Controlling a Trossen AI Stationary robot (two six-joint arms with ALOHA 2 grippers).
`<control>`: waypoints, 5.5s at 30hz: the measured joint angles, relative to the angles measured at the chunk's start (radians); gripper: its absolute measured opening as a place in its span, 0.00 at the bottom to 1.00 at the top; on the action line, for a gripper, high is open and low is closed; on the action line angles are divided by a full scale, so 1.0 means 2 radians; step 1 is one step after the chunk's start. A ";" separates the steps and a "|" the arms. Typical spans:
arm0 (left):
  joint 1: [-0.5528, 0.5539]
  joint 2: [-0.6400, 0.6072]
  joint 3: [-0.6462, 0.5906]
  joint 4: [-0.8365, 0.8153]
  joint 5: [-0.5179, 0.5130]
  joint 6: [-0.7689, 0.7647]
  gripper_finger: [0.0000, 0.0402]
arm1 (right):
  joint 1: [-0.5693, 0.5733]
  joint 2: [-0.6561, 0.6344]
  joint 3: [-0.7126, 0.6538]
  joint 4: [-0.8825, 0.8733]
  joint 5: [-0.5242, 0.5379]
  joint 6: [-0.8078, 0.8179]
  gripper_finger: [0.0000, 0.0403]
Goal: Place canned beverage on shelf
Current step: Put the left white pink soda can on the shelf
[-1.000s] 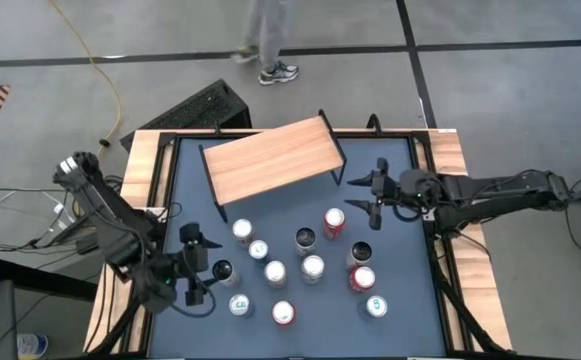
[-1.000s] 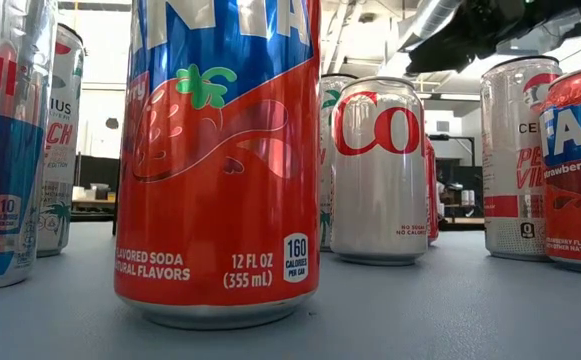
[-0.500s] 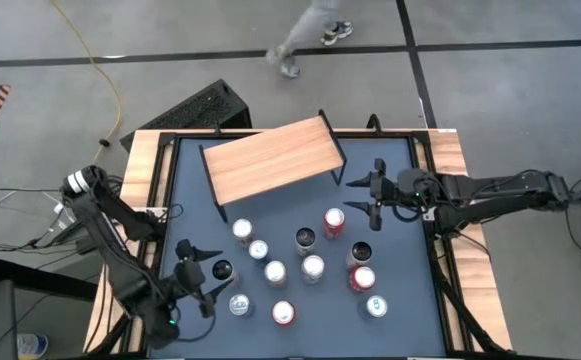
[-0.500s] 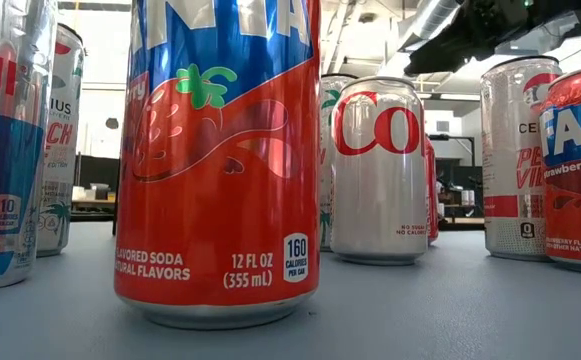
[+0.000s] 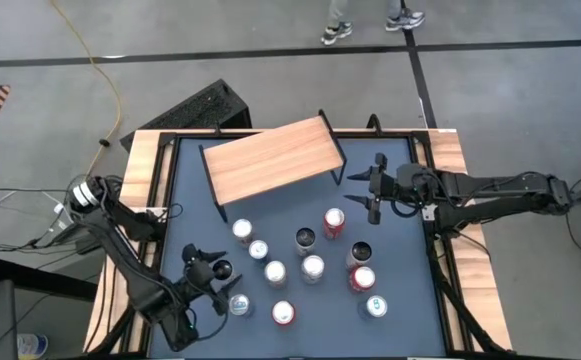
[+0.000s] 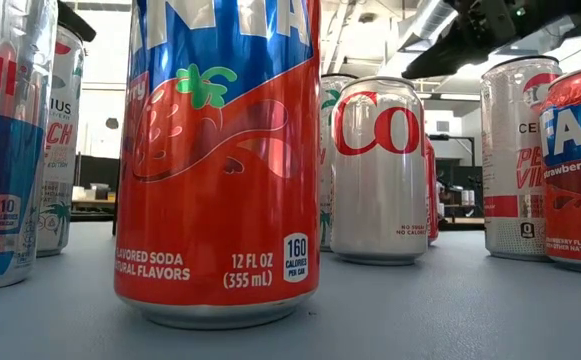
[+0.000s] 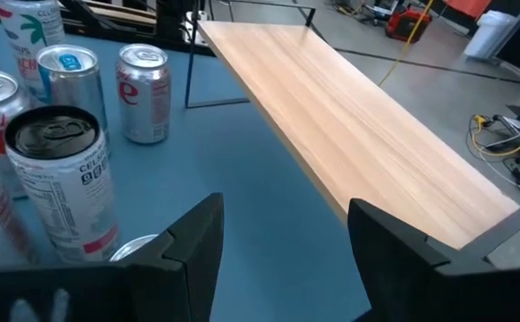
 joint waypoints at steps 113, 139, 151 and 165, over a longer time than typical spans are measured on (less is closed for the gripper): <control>-0.019 0.091 0.040 -0.221 0.050 -0.271 0.85 | 0.000 0.045 0.000 0.004 0.000 0.001 0.56; 0.008 0.090 0.092 -0.199 0.046 -0.182 0.61 | 0.000 0.044 0.000 0.004 0.001 -0.003 0.56; 0.019 0.066 0.190 -0.320 -0.003 -0.133 0.61 | 0.000 0.044 0.000 0.004 0.002 -0.014 0.56; 0.061 -0.137 0.193 -0.211 -0.003 0.164 0.61 | 0.000 0.044 0.000 0.004 0.002 -0.025 0.56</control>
